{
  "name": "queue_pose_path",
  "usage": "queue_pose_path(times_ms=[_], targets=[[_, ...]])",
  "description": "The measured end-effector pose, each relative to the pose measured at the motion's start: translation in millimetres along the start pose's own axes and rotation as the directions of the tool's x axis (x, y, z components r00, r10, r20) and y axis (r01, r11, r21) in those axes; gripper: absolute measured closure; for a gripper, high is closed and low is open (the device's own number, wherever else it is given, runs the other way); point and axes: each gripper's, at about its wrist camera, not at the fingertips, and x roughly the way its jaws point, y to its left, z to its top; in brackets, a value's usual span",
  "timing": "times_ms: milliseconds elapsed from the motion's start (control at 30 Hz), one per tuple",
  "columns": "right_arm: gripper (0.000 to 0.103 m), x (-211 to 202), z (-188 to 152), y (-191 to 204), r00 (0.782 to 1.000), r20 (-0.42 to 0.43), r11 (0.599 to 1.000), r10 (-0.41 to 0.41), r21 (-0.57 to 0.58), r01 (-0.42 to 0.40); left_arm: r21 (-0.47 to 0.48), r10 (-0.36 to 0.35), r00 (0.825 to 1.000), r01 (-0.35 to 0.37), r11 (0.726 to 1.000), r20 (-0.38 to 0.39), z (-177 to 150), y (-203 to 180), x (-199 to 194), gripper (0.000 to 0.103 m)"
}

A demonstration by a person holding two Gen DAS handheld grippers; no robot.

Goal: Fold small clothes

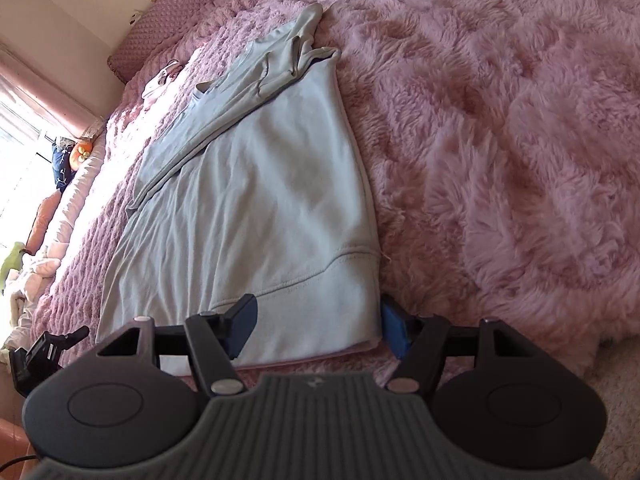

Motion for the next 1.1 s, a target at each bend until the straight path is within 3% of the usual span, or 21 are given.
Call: queue_pose_path(times_ms=[133,267,400,567,633,733,800,867,967,1033,1100], targets=[[0.04,6.4,2.1,1.1,1.0,-0.021,1.0,0.002,-0.006,-0.002,0.013,-0.063,0.997,0.063,0.998,-0.054,3.3,-1.3,5.7,0.018],[0.04,7.3,4.3,4.4,1.0,-0.012,1.0,0.015,-0.001,-0.015,0.055,-0.07,0.987,0.079,0.995,-0.143,4.1,-6.5,18.3,0.018],[0.039,10.1,6.0,7.2,0.999,-0.032,0.999,0.017,-0.04,-0.018,0.035,-0.085,0.984,0.091,0.995,-0.154,8.8,-3.5,23.6,0.018],[0.039,16.2,9.6,0.9,0.998,-0.022,0.997,0.067,0.046,-0.066,-0.008,-0.186,0.967,0.187,0.982,-0.176,10.6,-4.6,33.2,0.018],[0.039,19.1,11.1,1.4,0.997,-0.03,0.996,0.067,0.053,-0.065,0.019,-0.175,0.96,0.183,0.983,-0.221,9.1,-9.7,42.5,0.018],[0.04,23.2,12.0,0.2,0.997,-0.041,0.997,0.061,0.051,-0.059,0.063,-0.114,0.962,0.133,0.989,-0.247,8.2,-14.0,49.0,0.018],[0.052,23.9,12.3,-2.7,0.997,-0.045,0.996,0.06,0.063,-0.057,0.038,-0.132,0.961,0.145,0.989,-0.242,9.1,-11.4,47.2,0.018],[0.081,23.9,12.4,-5.5,0.998,-0.052,0.997,0.044,0.058,-0.041,0.01,-0.159,0.96,0.166,0.986,-0.23,9.9,-5.0,41.5,0.02],[0.092,22.8,11.4,-10.2,0.998,-0.055,0.997,0.04,0.063,-0.037,0.005,-0.159,0.964,0.163,0.987,-0.215,9.1,-0.5,36.5,0.041],[0.093,21.5,11.0,-10.6,0.998,-0.051,0.997,0.044,0.065,-0.041,0.017,-0.143,0.964,0.151,0.988,-0.224,7.3,-1.5,36.9,0.07],[0.094,19.0,10.8,-8.1,0.998,-0.047,0.998,0.045,0.05,-0.043,0.011,-0.133,0.963,0.14,0.99,-0.233,5.6,-3.1,39.3,0.091]])
